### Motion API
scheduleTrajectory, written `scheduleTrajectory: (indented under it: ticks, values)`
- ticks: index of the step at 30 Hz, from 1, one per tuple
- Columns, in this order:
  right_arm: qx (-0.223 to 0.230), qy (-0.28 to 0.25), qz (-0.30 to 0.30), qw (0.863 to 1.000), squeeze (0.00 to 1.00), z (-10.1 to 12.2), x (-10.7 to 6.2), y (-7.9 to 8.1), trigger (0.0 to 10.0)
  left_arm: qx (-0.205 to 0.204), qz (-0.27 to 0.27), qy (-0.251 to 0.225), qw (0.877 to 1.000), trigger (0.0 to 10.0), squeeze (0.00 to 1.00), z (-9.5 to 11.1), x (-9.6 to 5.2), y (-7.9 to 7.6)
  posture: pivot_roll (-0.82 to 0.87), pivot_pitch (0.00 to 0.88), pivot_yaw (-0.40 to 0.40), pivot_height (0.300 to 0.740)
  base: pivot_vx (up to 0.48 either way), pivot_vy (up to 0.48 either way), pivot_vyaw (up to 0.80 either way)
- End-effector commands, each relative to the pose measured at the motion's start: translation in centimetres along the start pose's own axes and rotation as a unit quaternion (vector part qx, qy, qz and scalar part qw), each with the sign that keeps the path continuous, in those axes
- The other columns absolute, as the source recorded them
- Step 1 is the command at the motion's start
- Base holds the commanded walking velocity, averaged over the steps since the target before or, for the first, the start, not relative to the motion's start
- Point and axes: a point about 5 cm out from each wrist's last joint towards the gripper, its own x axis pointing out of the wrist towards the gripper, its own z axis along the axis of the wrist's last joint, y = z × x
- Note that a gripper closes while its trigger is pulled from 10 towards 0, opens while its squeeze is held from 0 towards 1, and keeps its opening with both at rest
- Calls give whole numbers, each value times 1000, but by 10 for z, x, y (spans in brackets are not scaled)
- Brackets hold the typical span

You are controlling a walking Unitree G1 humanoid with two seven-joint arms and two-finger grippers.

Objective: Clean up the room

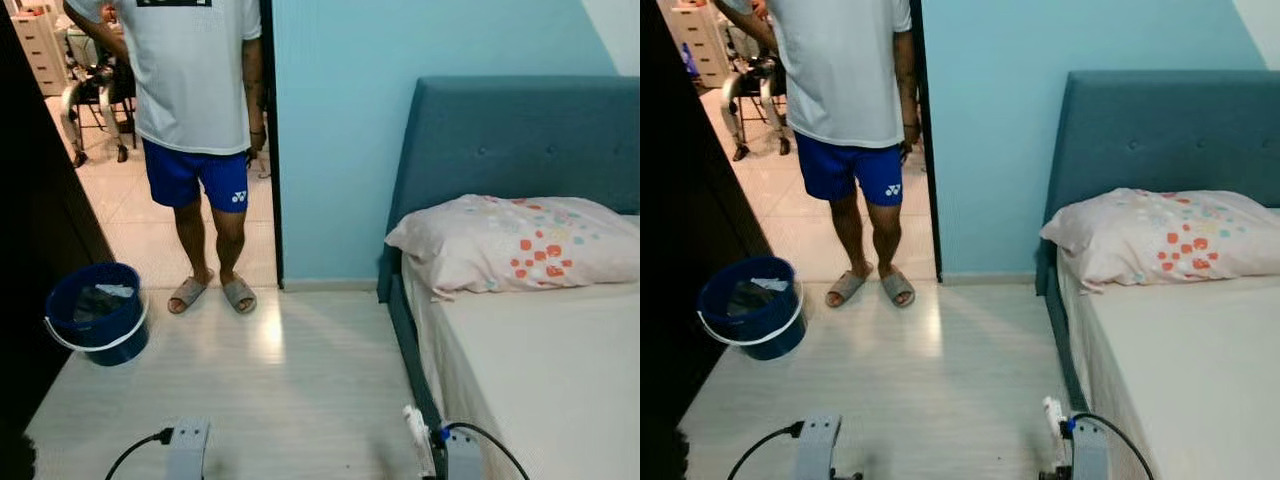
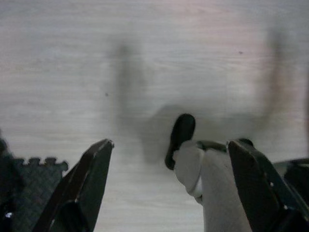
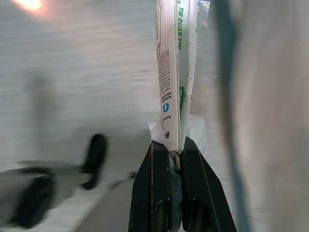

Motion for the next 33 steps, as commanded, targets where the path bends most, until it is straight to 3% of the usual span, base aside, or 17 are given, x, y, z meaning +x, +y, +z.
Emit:
scheduleTrajectory:
  ticks: [1,5,10,15,21,33]
  values:
    - [-12,13,-10,1000,0,-2,0,-3,10000,-20,3,-3,1000,10000,0,-5,-2,10,19,0,-87,740,0,0,0]
    - [-9,7,-14,1000,0,2,0,-6,10000,-30,4,1,1000,10000,0,-12,-3,5,5,0,-97,740,0,0,0]
    - [5,19,-22,1000,0,-6,-5,-21,10000,-49,-3,-2,999,10000,0,-22,-4,-14,85,0,-175,740,0,0,390]
    - [-5,21,-18,1000,0,-5,-5,-21,10000,-58,2,-2,998,10000,0,-25,-5,-15,102,0,-189,740,0,0,775]
    - [-27,12,8,1000,0,8,0,-6,10000,-68,9,0,998,10000,0,-31,-7,-10,123,0,-196,740,0,0,775]
    - [-62,-13,51,997,0,31,10,30,10000,-74,3,-33,997,10000,0,-8,-2,-10,147,0,-167,740,0,0,749]
